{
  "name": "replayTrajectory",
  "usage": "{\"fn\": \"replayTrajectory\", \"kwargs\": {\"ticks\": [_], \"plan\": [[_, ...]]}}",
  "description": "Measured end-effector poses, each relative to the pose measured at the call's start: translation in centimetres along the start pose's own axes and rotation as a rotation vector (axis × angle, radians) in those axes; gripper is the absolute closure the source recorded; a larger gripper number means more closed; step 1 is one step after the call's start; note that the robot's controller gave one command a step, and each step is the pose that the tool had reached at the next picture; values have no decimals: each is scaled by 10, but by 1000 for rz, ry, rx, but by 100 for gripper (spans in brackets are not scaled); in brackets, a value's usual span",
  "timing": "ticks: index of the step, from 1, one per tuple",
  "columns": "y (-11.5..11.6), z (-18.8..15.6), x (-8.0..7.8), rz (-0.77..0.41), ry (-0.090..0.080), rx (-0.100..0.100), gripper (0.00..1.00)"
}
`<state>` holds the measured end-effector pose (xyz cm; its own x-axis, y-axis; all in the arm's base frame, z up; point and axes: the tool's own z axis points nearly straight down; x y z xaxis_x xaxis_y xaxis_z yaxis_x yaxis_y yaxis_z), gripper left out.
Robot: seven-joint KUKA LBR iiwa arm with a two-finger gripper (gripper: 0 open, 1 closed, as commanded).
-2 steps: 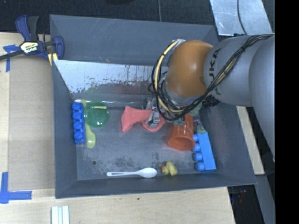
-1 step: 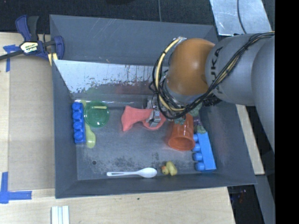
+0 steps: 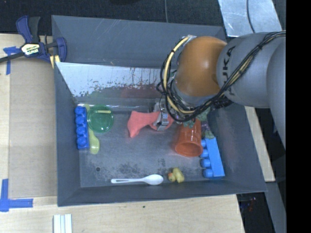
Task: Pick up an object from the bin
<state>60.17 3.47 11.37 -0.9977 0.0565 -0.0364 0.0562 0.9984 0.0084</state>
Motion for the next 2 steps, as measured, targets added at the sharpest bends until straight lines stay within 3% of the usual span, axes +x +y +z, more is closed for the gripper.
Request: {"fn": "replayTrajectory", "kwargs": {"ticks": [1,2], "plan": [[0,-28,0,1,6,1,100],[0,-69,-4,1,-5,0,100]]}}
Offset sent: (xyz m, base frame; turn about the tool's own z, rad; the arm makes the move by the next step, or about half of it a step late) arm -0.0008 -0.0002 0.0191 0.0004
